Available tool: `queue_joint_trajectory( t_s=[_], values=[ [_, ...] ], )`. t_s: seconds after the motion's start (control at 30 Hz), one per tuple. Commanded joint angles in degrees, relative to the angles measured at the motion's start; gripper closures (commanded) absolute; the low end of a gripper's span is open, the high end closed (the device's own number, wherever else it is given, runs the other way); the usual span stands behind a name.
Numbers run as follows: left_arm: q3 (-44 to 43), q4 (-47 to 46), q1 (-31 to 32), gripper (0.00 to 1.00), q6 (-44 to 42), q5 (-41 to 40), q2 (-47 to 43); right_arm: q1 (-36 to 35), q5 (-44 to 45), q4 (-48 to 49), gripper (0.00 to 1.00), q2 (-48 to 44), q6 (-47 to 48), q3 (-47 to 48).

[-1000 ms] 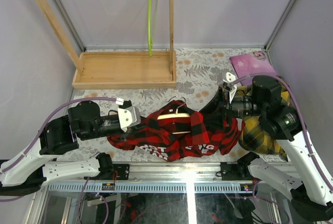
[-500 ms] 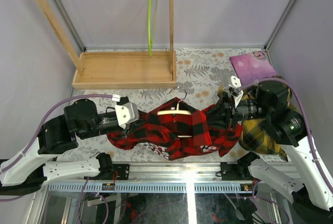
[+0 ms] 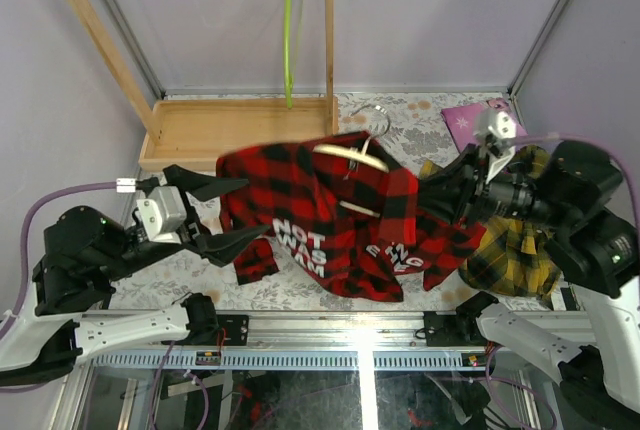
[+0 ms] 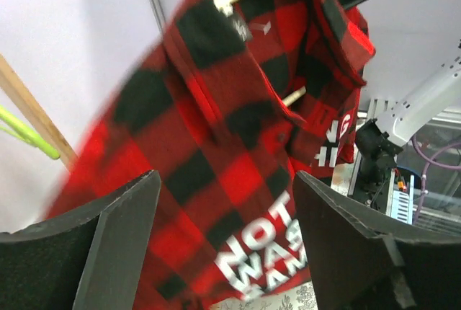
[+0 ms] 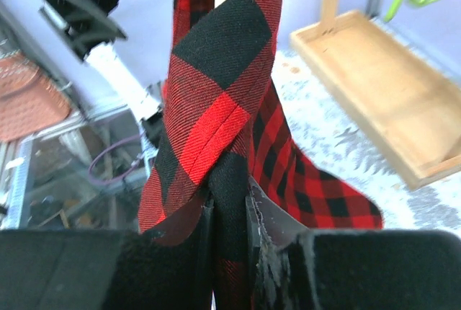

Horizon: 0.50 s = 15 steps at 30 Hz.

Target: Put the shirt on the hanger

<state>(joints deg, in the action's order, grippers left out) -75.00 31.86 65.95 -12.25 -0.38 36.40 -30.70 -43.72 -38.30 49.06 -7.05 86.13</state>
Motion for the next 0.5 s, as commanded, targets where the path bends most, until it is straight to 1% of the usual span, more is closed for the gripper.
queue_joint_trajectory(
  t_s=[0.0,0.13,0.23,0.33,0.4,0.47],
  values=[
    [2.3,-4.9,0.3,0.25,3.8,-7.2,-2.9,0.2,9.4,5.3,1.0,1.6,-3.0,11.1],
    [3.6,-6.1,0.3,0.24,5.0,-11.1,-5.2,0.2,14.3,2.4,1.0,5.3,-1.3,22.0],
    [3.5,-6.2,0.3,0.23,5.3,-11.5,-5.9,0.2,18.3,-0.9,1.0,10.1,-0.4,33.1],
    [3.2,-5.7,0.3,0.23,5.5,-11.8,-5.7,0.2,20.2,-3.0,1.0,14.6,-0.1,43.1],
    [3.0,-5.3,0.3,0.23,5.8,-11.9,-5.3,0.2,20.5,-4.3,1.0,17.2,-0.4,47.5],
    [2.9,-4.8,0.2,0.23,6.3,-13.0,-4.7,0.2,19.2,-4.8,1.0,18.2,-1.4,48.1]
  ],
)
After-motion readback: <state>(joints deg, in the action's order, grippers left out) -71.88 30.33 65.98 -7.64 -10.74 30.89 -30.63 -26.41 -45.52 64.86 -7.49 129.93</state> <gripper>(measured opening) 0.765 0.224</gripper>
